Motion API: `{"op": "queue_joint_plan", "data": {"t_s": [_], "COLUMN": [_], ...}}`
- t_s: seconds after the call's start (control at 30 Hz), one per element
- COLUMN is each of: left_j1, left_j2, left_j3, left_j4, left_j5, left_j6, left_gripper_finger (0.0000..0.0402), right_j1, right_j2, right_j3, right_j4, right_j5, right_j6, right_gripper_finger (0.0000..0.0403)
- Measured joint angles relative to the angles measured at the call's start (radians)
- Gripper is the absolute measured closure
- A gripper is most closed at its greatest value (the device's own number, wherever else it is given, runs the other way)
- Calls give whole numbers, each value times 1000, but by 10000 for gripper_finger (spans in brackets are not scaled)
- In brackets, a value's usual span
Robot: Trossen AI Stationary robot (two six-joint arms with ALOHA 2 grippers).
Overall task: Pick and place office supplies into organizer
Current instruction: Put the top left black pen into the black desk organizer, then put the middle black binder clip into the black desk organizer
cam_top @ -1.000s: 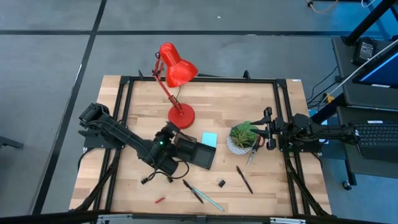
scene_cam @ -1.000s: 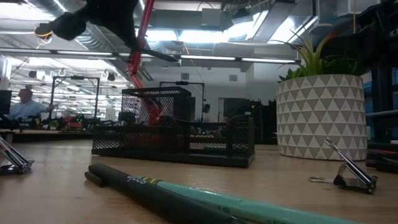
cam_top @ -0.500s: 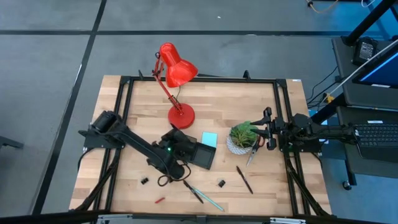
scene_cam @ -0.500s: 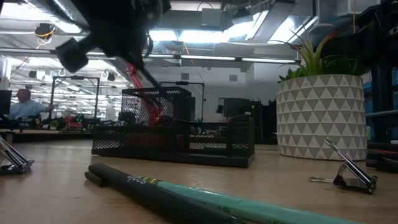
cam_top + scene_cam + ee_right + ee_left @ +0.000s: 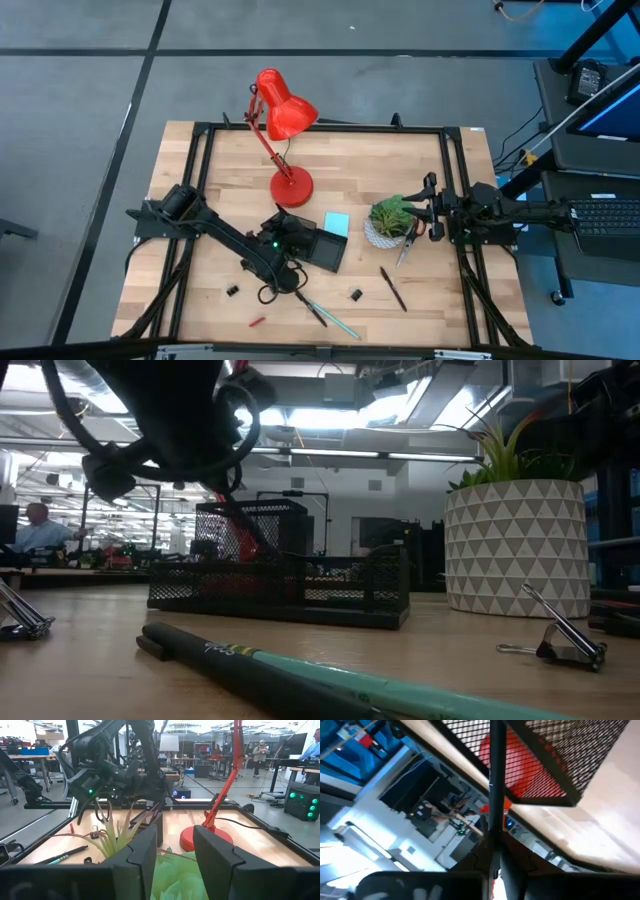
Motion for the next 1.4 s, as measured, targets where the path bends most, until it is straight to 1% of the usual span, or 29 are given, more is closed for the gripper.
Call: {"op": "queue_joint_plan", "data": {"t_s": [0.13,0.37,0.53,0.63,0.8,0.9,1.03,1.2,1.33,1.4], "left_j1": [0,-2,-2,-5,-22,-51,-116,-210,-276,-303], "left_j2": [0,-11,-16,-16,-59,-88,-99,-97,-94,-90], "left_j3": [0,3,72,139,225,230,231,230,230,208], "left_j4": [2,-3,-39,-94,-71,-34,50,83,106,151], "left_j5": [38,39,66,131,286,384,458,490,490,487], "left_j6": [-54,-128,-234,-359,-555,-638,-637,-686,-722,-718], "left_gripper_finger": [353,331,325,325,324,324,324,324,324,324], "right_j1": [0,0,0,0,0,0,0,0,0,0], "right_j2": [0,0,0,0,0,0,0,0,0,0], "right_j3": [0,0,0,0,0,0,0,0,0,0], "right_j4": [0,0,0,0,0,0,3,5,10,10], "right_j5": [0,0,0,0,0,0,0,0,0,0], "right_j6": [0,0,0,1,2,3,3,3,2,1], "right_gripper_finger": [271,271,271,271,271,271,271,271,271,271]}}
